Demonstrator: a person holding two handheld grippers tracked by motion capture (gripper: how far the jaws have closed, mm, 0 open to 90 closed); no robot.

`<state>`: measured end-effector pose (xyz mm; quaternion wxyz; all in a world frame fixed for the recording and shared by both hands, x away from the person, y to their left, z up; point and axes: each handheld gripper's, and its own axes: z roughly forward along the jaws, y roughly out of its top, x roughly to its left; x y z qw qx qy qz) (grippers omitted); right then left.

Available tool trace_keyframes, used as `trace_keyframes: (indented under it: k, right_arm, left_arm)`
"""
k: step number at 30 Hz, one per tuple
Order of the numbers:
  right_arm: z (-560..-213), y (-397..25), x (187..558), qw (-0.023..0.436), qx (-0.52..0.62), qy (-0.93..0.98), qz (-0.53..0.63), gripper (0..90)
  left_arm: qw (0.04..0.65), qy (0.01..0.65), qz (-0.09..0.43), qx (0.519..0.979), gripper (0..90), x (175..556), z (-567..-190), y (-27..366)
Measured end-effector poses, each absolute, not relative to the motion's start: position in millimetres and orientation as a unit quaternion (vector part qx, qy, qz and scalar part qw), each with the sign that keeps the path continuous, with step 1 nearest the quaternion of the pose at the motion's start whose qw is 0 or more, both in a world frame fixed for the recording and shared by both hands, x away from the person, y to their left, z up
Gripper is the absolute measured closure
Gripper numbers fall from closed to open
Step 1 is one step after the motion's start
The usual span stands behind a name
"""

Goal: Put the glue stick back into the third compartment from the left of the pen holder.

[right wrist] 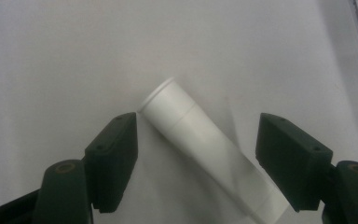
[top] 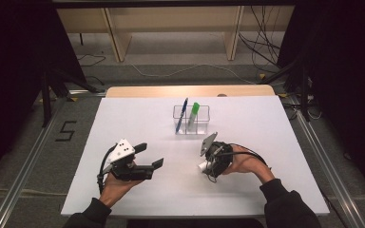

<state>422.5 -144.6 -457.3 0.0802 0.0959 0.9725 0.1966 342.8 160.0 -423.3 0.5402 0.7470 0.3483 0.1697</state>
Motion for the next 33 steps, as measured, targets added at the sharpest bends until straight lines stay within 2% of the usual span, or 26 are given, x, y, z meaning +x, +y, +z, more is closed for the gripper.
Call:
trace_keyframes:
  k: [18, 33]
  right_arm:
    - [-461, -139, 425, 0.085, 0.066, 0.981, 0.159, 39.9]
    - [-458, -129, 424, 0.056, 0.044, 0.990, 0.122, 62.5]
  left_arm:
    - [0.539, 0.351, 0.168, 0.747, 15.4, 343, -424, 160]
    - [0.537, 0.351, 0.169, 0.748, 15.4, 343, -423, 161]
